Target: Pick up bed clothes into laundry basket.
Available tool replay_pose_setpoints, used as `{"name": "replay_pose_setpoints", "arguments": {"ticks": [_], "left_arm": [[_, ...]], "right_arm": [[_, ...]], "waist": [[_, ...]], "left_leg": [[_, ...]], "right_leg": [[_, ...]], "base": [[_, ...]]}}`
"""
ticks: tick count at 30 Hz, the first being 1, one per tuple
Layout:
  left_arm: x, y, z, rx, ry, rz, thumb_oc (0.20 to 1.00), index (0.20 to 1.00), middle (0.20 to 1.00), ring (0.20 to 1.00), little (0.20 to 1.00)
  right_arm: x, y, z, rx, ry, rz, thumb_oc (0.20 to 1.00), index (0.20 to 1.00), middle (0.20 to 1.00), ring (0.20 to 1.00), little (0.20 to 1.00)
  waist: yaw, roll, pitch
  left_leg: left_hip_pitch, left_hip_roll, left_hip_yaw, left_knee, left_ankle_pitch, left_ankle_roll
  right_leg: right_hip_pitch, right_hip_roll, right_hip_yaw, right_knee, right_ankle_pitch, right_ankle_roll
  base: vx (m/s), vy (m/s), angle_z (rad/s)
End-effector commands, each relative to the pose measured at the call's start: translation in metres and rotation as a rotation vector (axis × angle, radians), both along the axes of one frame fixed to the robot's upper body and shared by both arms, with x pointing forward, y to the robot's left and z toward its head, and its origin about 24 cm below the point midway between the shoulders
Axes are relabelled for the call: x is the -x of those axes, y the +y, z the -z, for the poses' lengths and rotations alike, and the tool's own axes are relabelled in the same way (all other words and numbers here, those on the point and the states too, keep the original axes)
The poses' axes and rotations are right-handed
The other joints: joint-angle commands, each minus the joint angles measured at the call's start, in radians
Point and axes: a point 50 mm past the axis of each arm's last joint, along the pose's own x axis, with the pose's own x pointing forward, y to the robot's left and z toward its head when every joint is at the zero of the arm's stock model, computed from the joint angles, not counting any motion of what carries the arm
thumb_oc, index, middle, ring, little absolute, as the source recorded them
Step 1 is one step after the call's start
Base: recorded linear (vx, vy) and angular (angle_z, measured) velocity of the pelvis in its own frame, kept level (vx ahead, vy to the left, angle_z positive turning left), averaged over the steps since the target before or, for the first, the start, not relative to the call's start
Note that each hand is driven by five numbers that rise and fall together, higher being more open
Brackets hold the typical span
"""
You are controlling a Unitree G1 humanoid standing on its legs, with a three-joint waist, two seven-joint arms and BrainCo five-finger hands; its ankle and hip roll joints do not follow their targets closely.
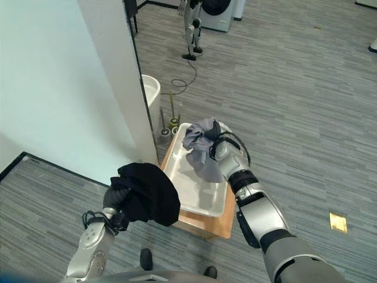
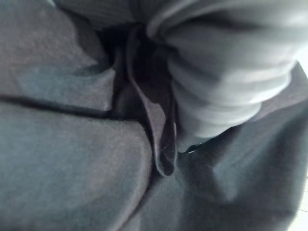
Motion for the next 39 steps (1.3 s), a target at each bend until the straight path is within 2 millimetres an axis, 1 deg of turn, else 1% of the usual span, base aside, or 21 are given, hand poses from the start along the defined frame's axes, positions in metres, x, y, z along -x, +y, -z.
{"name": "replay_pose_setpoints", "arguments": {"ticks": [1, 2, 6, 9, 10, 12, 13, 14, 15, 16, 20, 21, 23, 25, 28, 29, 30, 33, 34, 35, 39], "left_arm": [[-0.018, -0.024, -0.033, 0.072, -0.193, 0.107, 0.200, 0.200, 0.200, 0.200, 0.200], [-0.018, -0.026, -0.034, 0.074, -0.197, 0.116, 0.200, 0.200, 0.200, 0.200, 0.200], [-0.020, -0.032, -0.033, 0.086, -0.198, 0.133, 0.200, 0.200, 0.200, 0.200, 0.200], [-0.025, -0.036, -0.036, 0.077, -0.213, 0.144, 0.200, 0.200, 0.200, 0.200, 0.200], [-0.028, -0.037, -0.039, 0.060, -0.227, 0.144, 0.200, 0.200, 0.200, 0.200, 0.200], [-0.031, -0.038, -0.039, 0.048, -0.236, 0.138, 0.200, 0.200, 0.200, 0.200, 0.200], [-0.032, -0.041, -0.038, 0.048, -0.230, 0.147, 0.200, 0.200, 0.200, 0.200, 0.200], [-0.034, -0.045, -0.038, 0.062, -0.226, 0.159, 0.200, 0.200, 0.200, 0.200, 0.200], [-0.033, -0.046, -0.037, 0.063, -0.222, 0.161, 0.200, 0.200, 0.200, 0.200, 0.200], [-0.038, -0.054, -0.038, 0.069, -0.228, 0.183, 0.200, 0.200, 0.200, 0.200, 0.200], [-0.047, -0.068, -0.044, 0.003, -0.261, 0.214, 0.200, 0.200, 0.200, 0.200, 0.200], [-0.047, -0.068, -0.044, 0.003, -0.260, 0.214, 0.200, 0.200, 0.200, 0.200, 0.200], [-0.060, -0.073, -0.054, -0.077, -0.306, 0.195, 0.200, 0.200, 0.200, 0.200, 0.200], [-0.073, -0.070, -0.060, -0.173, -0.327, 0.148, 0.200, 0.200, 0.200, 0.200, 0.200], [-0.098, -0.052, -0.071, -0.360, -0.355, 0.049, 0.200, 0.200, 0.200, 0.200, 0.200], [-0.098, -0.052, -0.071, -0.361, -0.357, 0.048, 0.200, 0.200, 0.200, 0.200, 0.200], [-0.117, -0.039, -0.077, -0.485, -0.352, -0.027, 0.200, 0.200, 0.200, 0.200, 0.200], [-0.150, -0.012, -0.081, -0.688, -0.264, -0.166, 0.200, 0.200, 0.200, 0.200, 0.200], [-0.152, -0.012, -0.083, -0.689, -0.269, -0.172, 0.200, 0.200, 0.200, 0.200, 0.200], [-0.160, -0.005, -0.086, -0.719, -0.233, -0.214, 0.200, 0.200, 0.200, 0.200, 0.200], [-0.186, 0.012, -0.090, -0.862, -0.091, -0.321, 0.200, 0.200, 0.200, 0.200, 0.200]], "right_arm": [[-0.018, -0.007, -0.030, 0.049, -0.125, 0.007, 0.420, 0.420, 0.420, 0.420, 0.420], [-0.018, -0.009, -0.029, 0.059, -0.127, 0.009, 1.000, 1.000, 1.000, 1.000, 1.000], [-0.015, -0.017, -0.020, 0.063, -0.097, 0.056, 1.000, 1.000, 1.000, 1.000, 1.000], [-0.017, -0.022, -0.030, 0.002, -0.155, 0.075, 1.000, 1.000, 1.000, 1.000, 1.000], [-0.017, -0.027, -0.047, -0.146, -0.220, 0.077, 1.000, 1.000, 1.000, 1.000, 1.000], [-0.002, -0.026, -0.062, -0.345, -0.331, 0.025, 1.000, 1.000, 1.000, 1.000, 1.000], [0.015, -0.038, -0.067, -0.421, -0.385, 0.017, 1.000, 1.000, 1.000, 1.000, 1.000], [0.026, -0.044, -0.065, -0.456, -0.408, 0.024, 1.000, 1.000, 1.000, 1.000, 1.000], [0.028, -0.045, -0.063, -0.457, -0.405, 0.027, 1.000, 1.000, 1.000, 1.000, 1.000], [0.048, -0.058, -0.064, -0.486, -0.451, 0.042, 1.000, 1.000, 1.000, 1.000, 1.000], [0.085, -0.074, -0.036, -0.546, -0.392, 0.077, 1.000, 1.000, 1.000, 1.000, 1.000], [0.085, -0.074, -0.036, -0.546, -0.392, 0.077, 1.000, 1.000, 1.000, 1.000, 1.000], [0.112, -0.088, 0.002, -0.531, -0.242, 0.119, 1.000, 1.000, 1.000, 1.000, 1.000], [0.131, -0.100, 0.028, -0.525, -0.132, 0.166, 1.000, 1.000, 1.000, 1.000, 1.000], [0.163, -0.121, 0.061, -0.493, 0.024, 0.251, 1.000, 1.000, 1.000, 1.000, 1.000], [0.162, -0.121, 0.061, -0.494, 0.023, 0.250, 1.000, 1.000, 1.000, 1.000, 1.000], [0.184, -0.138, 0.083, -0.509, 0.126, 0.346, 1.000, 1.000, 1.000, 1.000, 1.000], [0.220, -0.163, 0.109, -0.418, 0.262, 0.465, 1.000, 1.000, 1.000, 1.000, 1.000], [0.217, -0.162, 0.108, -0.418, 0.256, 0.459, 1.000, 1.000, 1.000, 1.000, 1.000], [0.231, -0.166, 0.116, -0.409, 0.300, 0.497, 1.000, 1.000, 1.000, 1.000, 1.000], [0.246, -0.168, 0.131, -0.370, 0.382, 0.529, 1.000, 1.000, 1.000, 1.000, 1.000]], "waist": [[0.042, 0.013, -0.043], [0.041, 0.016, -0.043], [0.035, 0.027, -0.048], [0.014, 0.031, -0.049], [-0.007, 0.033, -0.047], [-0.045, 0.032, -0.046], [-0.064, 0.033, -0.052], [-0.085, 0.034, -0.054], [-0.082, 0.034, -0.058], [-0.119, 0.034, -0.065], [-0.191, 0.040, -0.073], [-0.187, 0.040, -0.074], [-0.241, 0.047, -0.080], [-0.279, 0.054, -0.077], [-0.328, 0.065, -0.070], [-0.327, 0.065, -0.070], [-0.352, 0.069, -0.063], [-0.387, 0.077, -0.059], [-0.389, 0.075, -0.050], [-0.399, 0.079, -0.052], [-0.419, 0.082, -0.035]], "left_leg": [[-0.027, 0.054, -0.006, -0.004, 0.081, -0.066], [-0.026, 0.052, -0.006, -0.004, 0.080, -0.067], [-0.015, 0.052, -0.005, -0.004, 0.078, -0.068], [-0.001, 0.053, 0.005, -0.004, 0.072, -0.067], [0.007, 0.055, 0.016, -0.004, 0.069, -0.068], [0.023, 0.059, 0.034, -0.004, 0.056, -0.069], [0.025, 0.063, 0.045, -0.004, 0.056, -0.069], [0.028, 0.067, 0.053, -0.004, 0.054, -0.069], [0.027, 0.067, 0.054, -0.004, 0.053, -0.069], [0.039, 0.073, 0.074, -0.004, 0.043, -0.071], [0.068, 0.088, 0.139, -0.004, 0.026, -0.070], [0.065, 0.090, 0.142, -0.004, 0.031, -0.069], [0.077, 0.101, 0.195, -0.004, 0.021, -0.077], [0.086, 0.103, 0.227, -0.004, 0.010, -0.082], [0.084, 0.109, 0.265, -0.004, 0.008, -0.086], [0.083, 0.109, 0.266, -0.004, 0.008, -0.086], [0.079, 0.112, 0.281, -0.004, 0.010, -0.088], [0.077, 0.104, 0.292, -0.004, -0.014, -0.096], [0.066, 0.110, 0.299, -0.004, 0.014, -0.090], [0.074, 0.103, 0.294, -0.004, -0.013, -0.096], [0.052, 0.110, 0.296, -0.004, 0.019, -0.090]], "right_leg": [[0.102, 0.006, -0.050, 0.013, -0.108, 0.004], [0.102, 0.006, -0.047, 0.013, -0.108, 0.003], [0.111, 0.007, -0.040, 0.013, -0.113, 0.003], [0.115, 0.007, -0.026, 0.013, -0.112, 0.002], [0.112, 0.006, -0.014, 0.013, -0.106, 0.002], [0.110, 0.000, 0.000, 0.013, -0.106, 0.005], [0.101, 0.000, 0.011, 0.013, -0.100, 0.003], [0.094, -0.001, 0.018, 0.013, -0.098, 0.003], [0.094, -0.001, 0.018, 0.013, -0.098, 0.003], [0.088, -0.002, 0.036, 0.013, -0.100, 0.005], [0.053, 0.001, 0.104, 0.013, -0.083, 0.000], [0.048, 0.003, 0.108, 0.013, -0.078, -0.003], [0.005, 0.004, 0.163, 0.013, -0.059, -0.007], [-0.019, 0.005, 0.198, 0.013, -0.050, -0.006], [-0.061, 0.008, 0.237, 0.013, -0.032, -0.009], [-0.062, 0.008, 0.238, 0.013, -0.031, -0.009], [-0.086, 0.010, 0.256, 0.013, -0.022, -0.010], [-0.106, 0.007, 0.262, 0.013, -0.029, -0.003], [-0.118, 0.014, 0.275, 0.013, -0.009, -0.011], [-0.113, 0.004, 0.263, 0.013, -0.027, -0.003], [-0.137, 0.012, 0.280, 0.013, 0.000, -0.013]], "base": [[0.03, -0.023, 0.12], [0.02, -0.019, 0.13], [0.00, -0.014, 0.03], [-0.02, -0.009, -0.04], [-0.02, 0.001, -0.09], [-0.01, -0.002, -0.08], [-0.03, -0.017, -0.03], [-0.02, -0.014, -0.11], [0.01, -0.020, -0.32], [0.01, -0.018, -0.43], [0.00, -0.023, -0.48], [-0.01, -0.006, -0.67], [-0.04, -0.013, -0.76], [-0.04, 0.000, -0.69], [-0.05, -0.001, -0.48], [-0.04, -0.010, -0.46], [-0.05, -0.016, -0.44], [0.00, 0.026, -0.19], [-0.04, 0.001, -0.12], [-0.03, 0.002, -0.19], [-0.05, -0.014, -0.14]]}}
